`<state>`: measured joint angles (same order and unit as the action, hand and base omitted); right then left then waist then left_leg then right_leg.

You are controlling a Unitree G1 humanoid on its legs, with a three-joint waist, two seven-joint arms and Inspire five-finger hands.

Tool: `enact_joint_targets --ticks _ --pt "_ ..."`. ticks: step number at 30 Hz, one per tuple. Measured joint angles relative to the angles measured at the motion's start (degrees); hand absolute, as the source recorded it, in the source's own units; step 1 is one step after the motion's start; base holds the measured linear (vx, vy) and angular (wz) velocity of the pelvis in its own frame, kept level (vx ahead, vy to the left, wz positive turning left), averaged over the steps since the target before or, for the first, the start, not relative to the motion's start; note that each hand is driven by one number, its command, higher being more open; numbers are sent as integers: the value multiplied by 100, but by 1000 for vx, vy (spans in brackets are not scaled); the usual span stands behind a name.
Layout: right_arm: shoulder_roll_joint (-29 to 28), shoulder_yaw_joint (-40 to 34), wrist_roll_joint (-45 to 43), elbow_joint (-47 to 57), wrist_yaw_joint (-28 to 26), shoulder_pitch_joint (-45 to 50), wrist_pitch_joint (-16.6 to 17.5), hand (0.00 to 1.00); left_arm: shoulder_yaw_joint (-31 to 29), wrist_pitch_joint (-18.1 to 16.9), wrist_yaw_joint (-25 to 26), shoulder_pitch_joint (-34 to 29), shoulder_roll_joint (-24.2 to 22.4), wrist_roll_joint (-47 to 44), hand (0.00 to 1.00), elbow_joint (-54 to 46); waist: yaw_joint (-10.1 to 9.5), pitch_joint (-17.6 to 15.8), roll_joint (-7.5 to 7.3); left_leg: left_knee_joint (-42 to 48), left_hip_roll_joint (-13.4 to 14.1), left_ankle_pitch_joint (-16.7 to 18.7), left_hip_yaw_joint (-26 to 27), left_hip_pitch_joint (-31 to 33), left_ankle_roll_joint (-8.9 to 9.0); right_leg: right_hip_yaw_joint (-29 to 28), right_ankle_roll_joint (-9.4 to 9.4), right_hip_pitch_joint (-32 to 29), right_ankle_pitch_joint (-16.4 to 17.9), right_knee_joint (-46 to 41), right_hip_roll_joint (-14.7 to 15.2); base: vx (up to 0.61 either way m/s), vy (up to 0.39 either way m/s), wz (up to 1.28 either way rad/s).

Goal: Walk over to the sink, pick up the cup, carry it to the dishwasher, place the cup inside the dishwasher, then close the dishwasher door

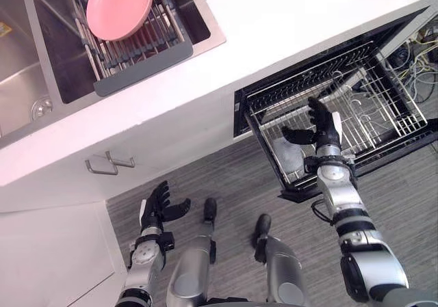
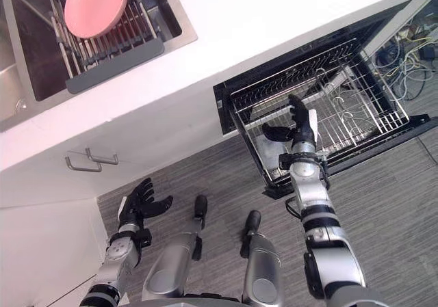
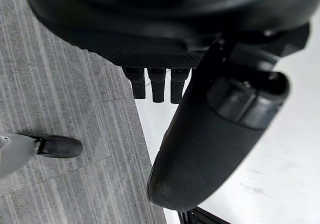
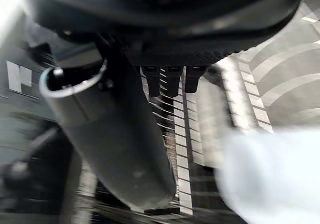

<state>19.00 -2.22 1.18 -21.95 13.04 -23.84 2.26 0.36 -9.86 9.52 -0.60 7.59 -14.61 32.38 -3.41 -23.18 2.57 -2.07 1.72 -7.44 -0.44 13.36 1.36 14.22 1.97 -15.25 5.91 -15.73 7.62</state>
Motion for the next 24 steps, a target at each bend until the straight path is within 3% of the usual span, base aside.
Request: enact_joint_targets --ticks 3,11,12,13,15,16,18,22,23,24 --pt "-177 -22 146 1141 -51 880 135 90 -1 20 -16 -166 -2 8 90 8 147 26 -47 -89 32 55 9 -269 21 12 9 307 10 180 -55 81 -22 -3" --pt "-674 -253 527 2575 -322 2454 171 90 0 107 -134 -203 -108 130 90 236 362 176 -269 -3 -5 174 -127 -592 65 390 31 915 212 282 -10 71 -33 24" --pt "-707 -249 523 2766 -331 2543 177 90 -1 105 -143 -195 -171 131 90 272 438 186 -268 119 -30 205 284 -512 7 604 30 1065 247 283 56 -44 33 71" --pt "-726 -231 523 2949 -355 2599 192 90 -2 104 -158 -189 -217 131 90 385 420 252 -262 370 101 501 953 -437 -116 786 24 1163 266 290 79 -46 29 68" --pt "-707 -182 522 3249 -406 2649 283 90 0 131 -194 -214 -243 135 90 613 456 421 -232 840 493 712 2109 -339 -83 1029 81 1331 300 342 138 26 29 67" --pt "-683 -185 522 3347 -404 2652 335 90 0 135 -204 -219 -257 135 90 664 461 456 -214 946 586 714 2283 -322 -89 1128 116 1388 322 335 165 69 80 74" --pt "-586 -170 523 3690 -418 2582 481 90 -2 135 -206 -326 -257 203 90 788 351 698 -220 1039 464 822 2205 -204 -158 1311 232 1427 372 316 305 65 110 53" --pt "-489 -165 556 3814 -422 2264 675 90 -9 152 -208 -607 -226 358 90 863 317 881 -300 1352 203 1152 2126 -312 -266 1717 504 1806 578 159 695 160 120 58" --pt "-413 -74 600 3769 -416 2084 698 90 -8 154 -217 -746 -226 388 90 874 288 906 -334 1655 117 1416 2131 -324 -315 1725 571 1833 751 -201 929 208 187 20" --pt "-268 96 671 3638 -422 1886 724 90 -19 177 -235 -851 -232 435 90 948 280 916 -326 1791 31 1597 2109 -389 -372 1623 516 1719 804 -821 1150 169 169 16"
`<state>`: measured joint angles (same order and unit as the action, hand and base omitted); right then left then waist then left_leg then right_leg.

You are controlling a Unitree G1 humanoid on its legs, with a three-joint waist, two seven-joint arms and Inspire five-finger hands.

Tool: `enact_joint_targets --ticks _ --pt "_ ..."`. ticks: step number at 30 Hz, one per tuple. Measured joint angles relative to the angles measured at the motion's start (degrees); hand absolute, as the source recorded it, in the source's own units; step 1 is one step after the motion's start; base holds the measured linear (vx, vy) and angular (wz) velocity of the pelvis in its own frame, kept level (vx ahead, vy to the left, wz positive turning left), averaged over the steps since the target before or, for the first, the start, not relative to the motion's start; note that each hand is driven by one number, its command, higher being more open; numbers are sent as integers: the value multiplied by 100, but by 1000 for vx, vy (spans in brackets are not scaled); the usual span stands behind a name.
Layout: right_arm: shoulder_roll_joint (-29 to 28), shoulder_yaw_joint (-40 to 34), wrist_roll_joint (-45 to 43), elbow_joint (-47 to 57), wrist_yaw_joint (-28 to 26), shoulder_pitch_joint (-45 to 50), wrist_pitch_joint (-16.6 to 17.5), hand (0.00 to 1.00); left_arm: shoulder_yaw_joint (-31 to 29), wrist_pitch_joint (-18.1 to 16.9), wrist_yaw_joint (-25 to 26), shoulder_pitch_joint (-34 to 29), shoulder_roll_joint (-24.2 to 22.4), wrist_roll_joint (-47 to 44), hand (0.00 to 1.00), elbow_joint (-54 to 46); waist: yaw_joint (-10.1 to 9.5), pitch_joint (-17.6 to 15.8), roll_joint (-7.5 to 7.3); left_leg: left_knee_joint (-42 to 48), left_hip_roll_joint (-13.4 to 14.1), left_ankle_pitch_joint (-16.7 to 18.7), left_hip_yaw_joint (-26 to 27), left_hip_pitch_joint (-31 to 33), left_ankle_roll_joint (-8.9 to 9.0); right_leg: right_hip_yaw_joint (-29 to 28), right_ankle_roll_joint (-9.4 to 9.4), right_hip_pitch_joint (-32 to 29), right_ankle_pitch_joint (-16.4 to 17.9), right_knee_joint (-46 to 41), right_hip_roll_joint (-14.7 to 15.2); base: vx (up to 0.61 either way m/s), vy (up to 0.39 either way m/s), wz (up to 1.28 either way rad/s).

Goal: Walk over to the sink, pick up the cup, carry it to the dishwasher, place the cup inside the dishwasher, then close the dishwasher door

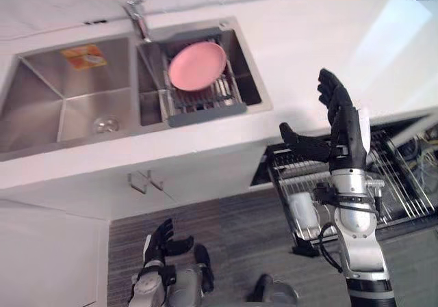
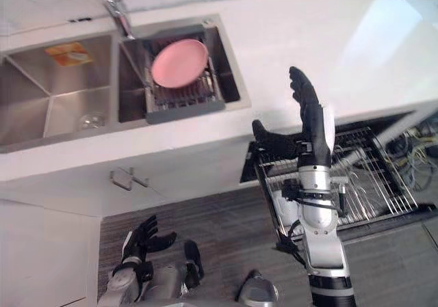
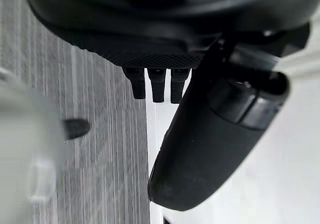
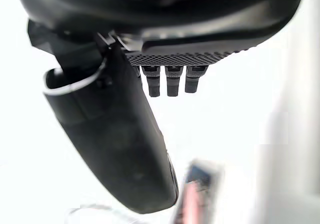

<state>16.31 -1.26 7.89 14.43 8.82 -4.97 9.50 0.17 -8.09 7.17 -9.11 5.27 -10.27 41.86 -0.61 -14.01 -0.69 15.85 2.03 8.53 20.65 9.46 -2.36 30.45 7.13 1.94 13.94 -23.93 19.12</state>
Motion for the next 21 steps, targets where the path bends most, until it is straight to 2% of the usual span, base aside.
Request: enact_joint_targets --ticks 1,2,3,4,5,6,7,8,9,10,11,12,13,14,17,21 --pt "61 81 80 -80 -6 -82 0 90 5 13 -3 -29 28 28 90 35 11 7 -9 -2 -65 45 -31 -74 -30 -119 -54 -126 -9 -427 150 181 159 28" --pt "171 195 176 -231 -18 -157 0 90 22 26 0 -76 95 66 90 105 31 34 -70 -33 -224 121 -148 -245 -103 -572 -320 -423 -146 -1303 381 176 125 51" --pt "206 231 266 -359 -49 -160 0 90 32 30 1 -70 145 90 90 110 59 58 -106 -95 -311 114 -318 -383 -179 -1138 -508 -690 -245 -1849 386 288 107 88" --pt "222 281 334 -542 -107 -162 -2 90 37 29 0 -82 176 140 90 108 123 121 -119 -154 -352 95 -571 -489 -167 -1726 -385 -868 5 -2059 122 250 46 88" --pt "227 306 353 -616 -138 -163 -2 90 36 28 0 -85 203 142 90 108 149 157 -116 -186 -352 71 -670 -521 -177 -1933 -387 -951 123 -2015 -42 295 14 103" --pt "294 387 354 -723 -170 -174 -1 90 37 24 -1 -76 248 144 90 106 157 220 -110 -252 -358 52 -893 -583 -176 -2296 -401 -1115 267 -1726 -364 252 -32 102" --pt "430 438 351 -788 -238 -194 0 90 41 21 -5 -13 261 144 90 98 166 225 -106 -302 -358 34 -1125 -637 -163 -2634 -392 -1236 297 -1260 -686 245 -52 101" --pt "507 456 351 -840 -283 -227 0 90 42 19 -6 15 266 144 90 98 178 229 -109 -307 -357 33 -1246 -648 -160 -2792 -379 -1289 291 -1005 -833 232 -106 108" --pt "656 463 348 -924 -340 -278 -3 90 51 17 -15 67 277 147 90 102 198 238 -117 -302 -374 32 -1462 -666 -112 -3059 -296 -1323 200 -387 -1055 200 -127 105" --pt "754 465 339 -969 -377 -310 -4 90 77 10 -48 67 326 162 90 103 199 293 -204 -287 -477 60 -1571 -695 -27 -3124 -243 -1321 -532 327 -1073 199 -144 109" --pt "814 465 336 -1019 -403 -329 -3 90 91 21 -70 82 283 212 90 178 249 320 -140 -282 -452 97 -1615 -726 34 -3101 -106 -1257 -601 276 -1084 196 -120 79" --pt "909 571 334 -1188 -434 -407 -6 90 142 22 -104 -32 199 252 90 157 230 487 6 -293 -312 128 -1604 -717 95 -3007 -168 -1143 -665 502 -1186 226 -129 22" --pt "978 665 334 -1252 -491 -488 -9 90 158 -1 -141 -184 124 273 90 115 125 591 120 -344 -185 174 -1570 -739 170 -3022 -217 -1025 -742 737 -1316 227 -117 -4" --pt "1000 685 334 -1258 -517 -510 -9 90 148 0 -144 -226 88 284 90 116 116 614 157 -386 -133 175 -1560 -750 173 -3011 -241 -980 -789 846 -1369 202 -128 -22" --pt "1165 702 326 -1426 -537 -566 -12 90 151 16 -214 -330 9 352 90 177 133 636 177 -650 -31 142 -1567 -952 238 -2944 -259 -745 -870 1153 -1481 130 -79 1" --pt "1323 709 329 -1626 -549 -567 -25 90 155 17 -241 -338 -8 361 90 234 154 662 178 -771 -28 135 -1601 -1204 247 -2908 -220 -324 -1042 1588 -1487 84 11 3"
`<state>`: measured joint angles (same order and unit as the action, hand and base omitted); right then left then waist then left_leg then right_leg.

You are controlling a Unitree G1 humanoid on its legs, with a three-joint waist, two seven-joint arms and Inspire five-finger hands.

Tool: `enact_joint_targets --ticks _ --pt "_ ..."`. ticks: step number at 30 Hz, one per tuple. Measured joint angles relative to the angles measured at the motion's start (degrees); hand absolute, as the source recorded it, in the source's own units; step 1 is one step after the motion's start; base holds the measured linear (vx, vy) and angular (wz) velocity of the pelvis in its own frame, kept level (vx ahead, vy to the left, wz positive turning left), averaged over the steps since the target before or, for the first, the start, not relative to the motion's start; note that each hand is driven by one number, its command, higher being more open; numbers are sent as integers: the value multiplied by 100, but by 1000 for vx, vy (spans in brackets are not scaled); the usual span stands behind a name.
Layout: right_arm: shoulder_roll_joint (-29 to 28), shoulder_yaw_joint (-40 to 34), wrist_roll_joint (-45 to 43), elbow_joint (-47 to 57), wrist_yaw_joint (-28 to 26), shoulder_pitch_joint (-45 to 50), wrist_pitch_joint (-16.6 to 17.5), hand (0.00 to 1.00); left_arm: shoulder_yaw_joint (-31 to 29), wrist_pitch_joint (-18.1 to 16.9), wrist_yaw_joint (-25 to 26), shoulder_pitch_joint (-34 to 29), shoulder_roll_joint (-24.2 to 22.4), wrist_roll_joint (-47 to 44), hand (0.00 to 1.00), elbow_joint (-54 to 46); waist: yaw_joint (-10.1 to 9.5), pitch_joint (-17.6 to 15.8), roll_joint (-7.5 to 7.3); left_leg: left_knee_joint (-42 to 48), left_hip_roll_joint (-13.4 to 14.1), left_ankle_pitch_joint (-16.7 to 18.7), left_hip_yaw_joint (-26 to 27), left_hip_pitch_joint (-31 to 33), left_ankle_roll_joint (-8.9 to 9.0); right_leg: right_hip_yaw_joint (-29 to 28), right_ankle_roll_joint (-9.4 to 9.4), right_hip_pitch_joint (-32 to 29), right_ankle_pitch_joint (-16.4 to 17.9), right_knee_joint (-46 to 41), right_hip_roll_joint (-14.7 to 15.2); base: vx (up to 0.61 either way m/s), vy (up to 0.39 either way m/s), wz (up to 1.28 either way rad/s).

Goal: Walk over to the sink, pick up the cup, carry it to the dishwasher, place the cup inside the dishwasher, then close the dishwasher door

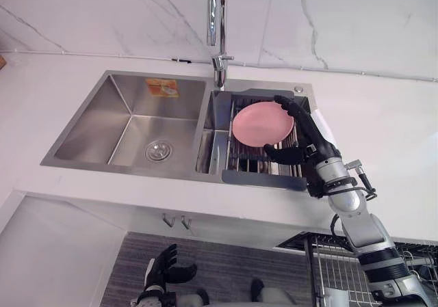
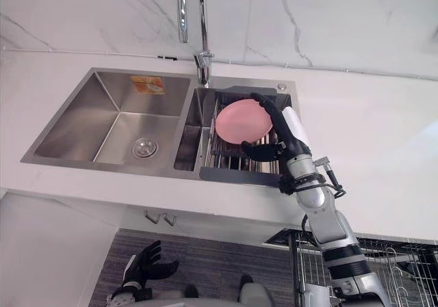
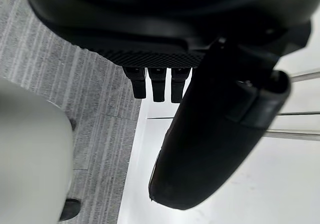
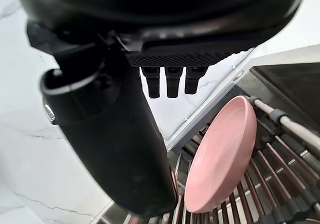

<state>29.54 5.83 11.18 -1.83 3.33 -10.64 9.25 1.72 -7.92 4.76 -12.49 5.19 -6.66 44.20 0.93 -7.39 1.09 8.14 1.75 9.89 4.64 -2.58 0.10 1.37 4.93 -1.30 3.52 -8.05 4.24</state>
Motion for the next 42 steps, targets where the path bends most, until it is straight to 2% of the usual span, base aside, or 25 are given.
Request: enact_joint_targets --ticks 8,15,21,29,35,42 --pt "174 131 56 -579 8 -295 -8 90 3 0 5 1 42 111 90 107 14 121 -4 -63 -106 -21 -232 5 22 228 51 346 -305 588 92 -22 36 16" --pt "226 254 247 -1282 -14 -445 -51 90 -5 -2 9 -19 79 110 90 108 0 124 -53 -602 -181 -562 -432 -11 33 376 0 289 -473 754 132 -130 -9 15" --pt "269 257 436 -1490 -19 -445 -134 90 -6 -2 7 -6 78 112 90 109 23 91 -106 -908 -140 -850 -445 -8 95 362 -82 187 -591 841 59 -138 -28 0" --pt "278 218 910 -1674 308 -575 -176 90 -5 -2 9 4 74 110 90 108 25 84 -124 -1020 -137 -935 -448 14 109 360 -95 144 -618 906 54 -39 -3 0" --pt "278 216 1123 -2538 335 -1043 -443 90 -6 -3 10 21 75 106 90 89 -9 72 -141 -1127 -163 -994 -537 37 25 438 -81 112 -646 921 55 41 -6 8" --pt "278 242 1276 -2973 421 -1447 -464 90 -8 -3 19 18 81 98 90 85 35 41 -178 -1172 -184 -997 -554 36 21 441 -78 92 -648 918 51 26 -1 1"
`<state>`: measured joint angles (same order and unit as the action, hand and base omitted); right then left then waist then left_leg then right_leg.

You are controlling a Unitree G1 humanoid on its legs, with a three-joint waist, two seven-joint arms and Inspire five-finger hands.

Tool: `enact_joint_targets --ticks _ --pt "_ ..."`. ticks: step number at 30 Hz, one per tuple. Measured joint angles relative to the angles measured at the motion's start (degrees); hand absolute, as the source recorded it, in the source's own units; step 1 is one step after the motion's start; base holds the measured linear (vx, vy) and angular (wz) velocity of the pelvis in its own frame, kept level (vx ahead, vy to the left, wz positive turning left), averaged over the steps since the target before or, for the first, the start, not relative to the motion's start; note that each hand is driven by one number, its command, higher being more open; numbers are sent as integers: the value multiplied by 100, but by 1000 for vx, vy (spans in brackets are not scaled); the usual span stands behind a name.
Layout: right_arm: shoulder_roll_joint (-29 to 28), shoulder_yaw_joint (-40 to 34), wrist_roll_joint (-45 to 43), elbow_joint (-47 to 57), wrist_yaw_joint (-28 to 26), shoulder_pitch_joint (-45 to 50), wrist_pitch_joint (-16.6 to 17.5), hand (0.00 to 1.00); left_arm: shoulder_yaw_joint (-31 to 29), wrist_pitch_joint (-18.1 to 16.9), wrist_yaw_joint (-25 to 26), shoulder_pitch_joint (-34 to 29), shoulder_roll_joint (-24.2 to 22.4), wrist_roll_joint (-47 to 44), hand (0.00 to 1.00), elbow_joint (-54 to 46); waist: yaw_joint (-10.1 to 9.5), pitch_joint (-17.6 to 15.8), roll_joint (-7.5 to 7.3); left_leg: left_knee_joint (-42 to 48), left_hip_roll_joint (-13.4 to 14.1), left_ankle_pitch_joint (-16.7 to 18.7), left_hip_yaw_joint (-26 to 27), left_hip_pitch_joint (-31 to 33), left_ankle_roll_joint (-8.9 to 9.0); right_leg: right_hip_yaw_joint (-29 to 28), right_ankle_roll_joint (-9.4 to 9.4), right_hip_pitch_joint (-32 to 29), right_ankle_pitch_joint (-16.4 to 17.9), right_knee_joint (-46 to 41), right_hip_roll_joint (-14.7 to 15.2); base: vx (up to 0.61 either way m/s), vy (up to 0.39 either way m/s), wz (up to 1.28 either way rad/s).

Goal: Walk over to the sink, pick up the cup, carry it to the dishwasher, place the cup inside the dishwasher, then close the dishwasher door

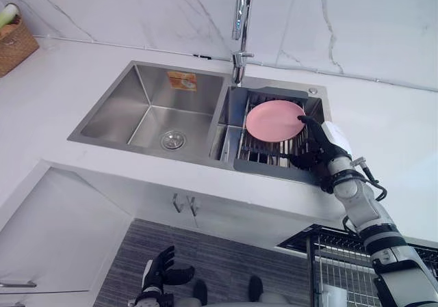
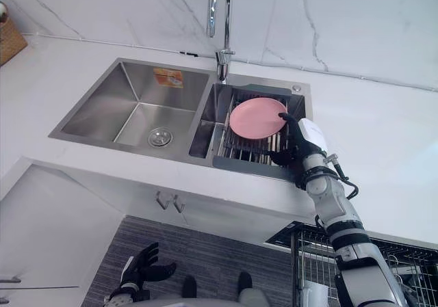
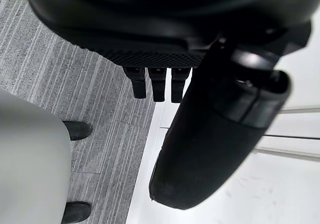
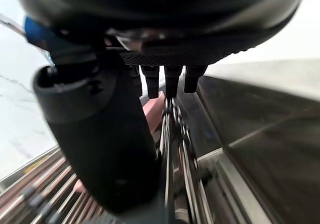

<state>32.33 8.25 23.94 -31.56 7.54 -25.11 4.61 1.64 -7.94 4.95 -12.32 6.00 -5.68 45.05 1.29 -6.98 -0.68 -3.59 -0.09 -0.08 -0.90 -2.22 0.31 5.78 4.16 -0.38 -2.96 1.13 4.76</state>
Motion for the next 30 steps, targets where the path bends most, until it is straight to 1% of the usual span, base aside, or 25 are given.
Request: enact_joint_targets --ticks 4,7,8,15,19,27,30 --pt "-1 120 107 -382 24 -468 -62 90 0 0 6 21 -3 -10 90 -6 -12 -67 -5 51 3 -3 11 84 1 -22 -4 -66 5 -10 10 -70 -2 -2" --pt "-2 124 159 -561 88 -685 -106 90 1 -1 8 43 -12 -18 90 -31 -22 -135 1 64 4 -11 -8 159 46 -1 -17 -125 15 -19 15 -76 1 4" --pt "-8 126 229 -635 131 -776 -115 30 1 -2 8 49 -13 -23 90 -32 -26 -143 1 64 4 -23 -9 191 54 0 -20 -159 29 -20 15 -50 1 1" --pt "-33 110 272 -889 410 -1136 -229 30 2 -2 16 71 -22 -115 90 -31 -42 -173 0 58 7 -56 -67 303 36 58 -23 -247 0 -19 13 5 -6 3" --pt "-35 111 217 -881 492 -1158 -168 30 1 -9 16 118 -23 -120 90 -31 -33 -195 -13 57 -7 -70 -72 302 15 86 -22 -246 -2 -21 3 20 -9 0" --pt "-40 44 -62 -783 468 -1207 -143 30 -12 -39 14 151 -2 -167 90 -38 -27 -325 -51 -5 4 -105 -101 280 19 88 -28 -242 1 -20 -11 -7 -2 1" --pt "-40 -84 -176 -513 453 -1050 -137 30 -16 -39 13 162 23 -166 90 -51 -28 -392 -80 -12 12 -107 -98 271 18 83 -28 -237 1 -21 -17 0 0 0"
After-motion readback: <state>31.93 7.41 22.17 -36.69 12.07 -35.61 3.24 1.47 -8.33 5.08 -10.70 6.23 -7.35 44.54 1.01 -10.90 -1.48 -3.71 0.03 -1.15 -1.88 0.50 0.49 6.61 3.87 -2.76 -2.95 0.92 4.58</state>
